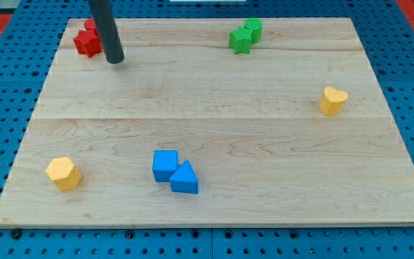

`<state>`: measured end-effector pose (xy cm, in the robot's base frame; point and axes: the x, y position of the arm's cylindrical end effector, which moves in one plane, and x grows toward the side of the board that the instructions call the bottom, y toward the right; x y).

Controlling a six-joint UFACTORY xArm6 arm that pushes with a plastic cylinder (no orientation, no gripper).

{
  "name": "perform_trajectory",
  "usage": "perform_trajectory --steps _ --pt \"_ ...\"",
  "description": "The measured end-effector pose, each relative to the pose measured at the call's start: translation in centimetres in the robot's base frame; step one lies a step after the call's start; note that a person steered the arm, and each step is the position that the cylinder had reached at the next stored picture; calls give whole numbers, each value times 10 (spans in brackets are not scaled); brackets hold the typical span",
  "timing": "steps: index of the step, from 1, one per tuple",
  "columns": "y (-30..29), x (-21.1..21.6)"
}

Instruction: Move your arm to the bottom center

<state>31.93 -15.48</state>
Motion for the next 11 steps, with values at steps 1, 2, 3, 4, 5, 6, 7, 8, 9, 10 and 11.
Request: perform_trajectory --steps 1,2,3,4,5,6,7,8,9,10,11 --pt "22 18" --pt "47 53" --pt "72 82" --pt "89 119" --pt "99 147" --pt "105 153" --pt "116 153" --pt "130 164" --pt "138 194" --pt "234 219" --pt "204 294"
